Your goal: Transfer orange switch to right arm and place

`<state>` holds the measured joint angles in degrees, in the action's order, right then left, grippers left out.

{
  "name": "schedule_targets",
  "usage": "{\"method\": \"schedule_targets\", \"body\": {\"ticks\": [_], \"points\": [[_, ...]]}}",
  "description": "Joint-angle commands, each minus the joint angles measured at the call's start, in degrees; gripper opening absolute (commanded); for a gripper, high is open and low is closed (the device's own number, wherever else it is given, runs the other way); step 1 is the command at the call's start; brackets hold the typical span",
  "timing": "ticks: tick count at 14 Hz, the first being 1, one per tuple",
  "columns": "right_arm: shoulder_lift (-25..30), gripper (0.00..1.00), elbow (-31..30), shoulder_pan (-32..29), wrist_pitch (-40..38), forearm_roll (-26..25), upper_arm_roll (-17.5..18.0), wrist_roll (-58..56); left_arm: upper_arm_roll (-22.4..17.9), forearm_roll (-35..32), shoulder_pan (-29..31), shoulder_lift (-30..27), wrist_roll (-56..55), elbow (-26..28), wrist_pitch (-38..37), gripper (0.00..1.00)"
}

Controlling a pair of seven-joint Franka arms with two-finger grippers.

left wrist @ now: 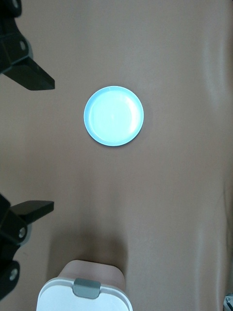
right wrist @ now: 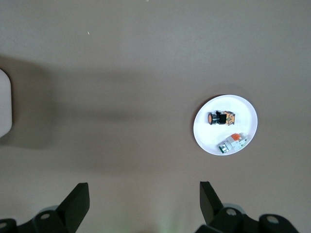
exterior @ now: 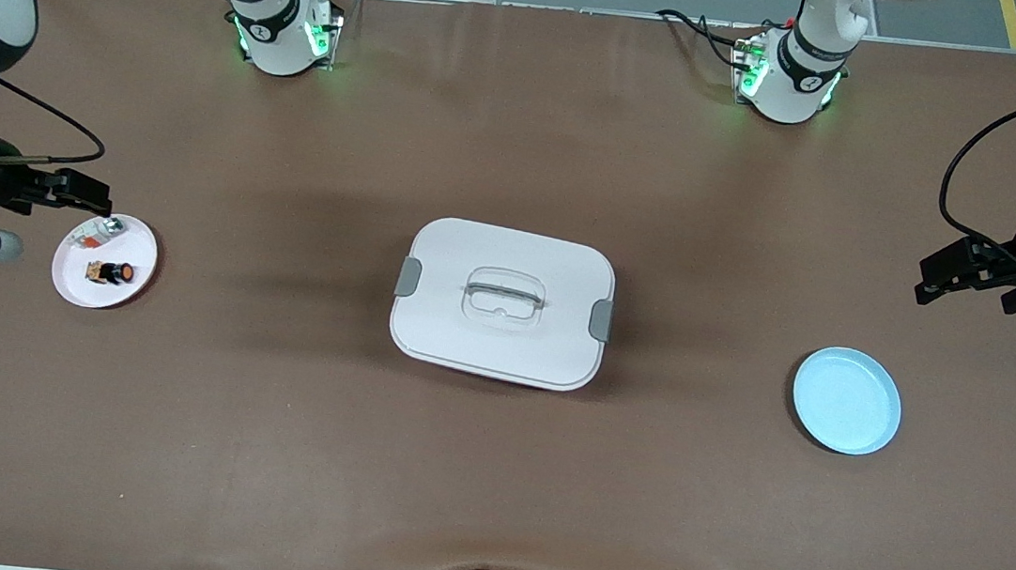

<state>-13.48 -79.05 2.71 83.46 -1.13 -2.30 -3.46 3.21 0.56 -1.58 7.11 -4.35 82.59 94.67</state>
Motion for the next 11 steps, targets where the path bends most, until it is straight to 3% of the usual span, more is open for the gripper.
{"method": "schedule_targets", "body": {"ticks": [1, 8, 11], "points": [[0.73, 1.0, 1.8, -0.07, -1.54, -0.1, -0.42, 1.27, -0.05, 0.67, -0.09, -0.69, -0.57, -0.06, -0.63, 1.0], [3.98, 1.0, 2.33, 0.37, -4.98, -1.33, -0.42, 2.92, -0.05, 0.67, 0.0, -0.61, -0.57, -0.06, -0.72, 1.0], [4.86, 1.0, 2.41, -1.21, -5.33, 0.77, -0.77, 3.29, -0.05, 0.67, 0.0, -0.61, -0.57, -0.06, -0.71, 1.0]]}}
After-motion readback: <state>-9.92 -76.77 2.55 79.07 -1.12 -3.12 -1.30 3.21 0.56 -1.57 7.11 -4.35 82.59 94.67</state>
